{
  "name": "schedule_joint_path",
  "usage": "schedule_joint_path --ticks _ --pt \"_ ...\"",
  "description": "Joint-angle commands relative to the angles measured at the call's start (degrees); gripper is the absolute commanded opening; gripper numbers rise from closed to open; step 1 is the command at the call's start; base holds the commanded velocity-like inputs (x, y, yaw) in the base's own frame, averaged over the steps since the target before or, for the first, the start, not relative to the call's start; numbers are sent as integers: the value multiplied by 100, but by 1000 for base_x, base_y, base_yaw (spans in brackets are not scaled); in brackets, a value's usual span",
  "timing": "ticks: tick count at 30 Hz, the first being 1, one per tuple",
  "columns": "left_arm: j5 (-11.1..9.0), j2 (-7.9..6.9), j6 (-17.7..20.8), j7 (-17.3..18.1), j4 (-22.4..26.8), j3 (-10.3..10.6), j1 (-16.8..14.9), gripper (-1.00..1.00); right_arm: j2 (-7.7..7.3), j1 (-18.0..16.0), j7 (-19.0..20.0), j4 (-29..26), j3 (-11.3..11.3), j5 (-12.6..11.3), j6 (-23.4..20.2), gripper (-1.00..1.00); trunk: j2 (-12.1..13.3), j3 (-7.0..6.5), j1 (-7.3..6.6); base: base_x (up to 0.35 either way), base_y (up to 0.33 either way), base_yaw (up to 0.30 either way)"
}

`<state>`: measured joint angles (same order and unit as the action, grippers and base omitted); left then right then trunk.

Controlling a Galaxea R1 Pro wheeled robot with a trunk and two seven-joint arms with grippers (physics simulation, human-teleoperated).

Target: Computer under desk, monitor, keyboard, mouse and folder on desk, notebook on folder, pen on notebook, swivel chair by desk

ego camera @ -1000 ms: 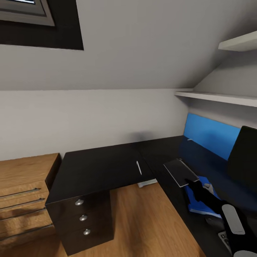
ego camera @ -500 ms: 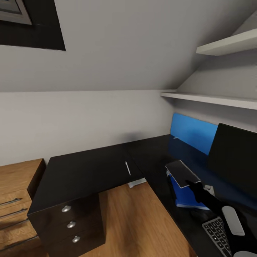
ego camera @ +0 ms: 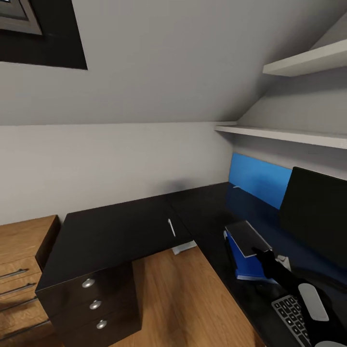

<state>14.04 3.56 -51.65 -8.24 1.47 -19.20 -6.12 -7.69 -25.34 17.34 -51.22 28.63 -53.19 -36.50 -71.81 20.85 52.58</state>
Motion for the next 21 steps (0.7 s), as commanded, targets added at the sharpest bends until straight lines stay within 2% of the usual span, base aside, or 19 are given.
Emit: schedule_joint_path --ticks 1,21 --pt "63 1 -12 -55 -2 -13 -3 100 3 -6 23 40 18 -14 -37 -100 -4 6 0 0 0 -2" --pt "64 5 -12 -47 -1 -13 -3 100 -18 -6 42 190 33 -22 -33 -100 -4 6 0 0 0 0"
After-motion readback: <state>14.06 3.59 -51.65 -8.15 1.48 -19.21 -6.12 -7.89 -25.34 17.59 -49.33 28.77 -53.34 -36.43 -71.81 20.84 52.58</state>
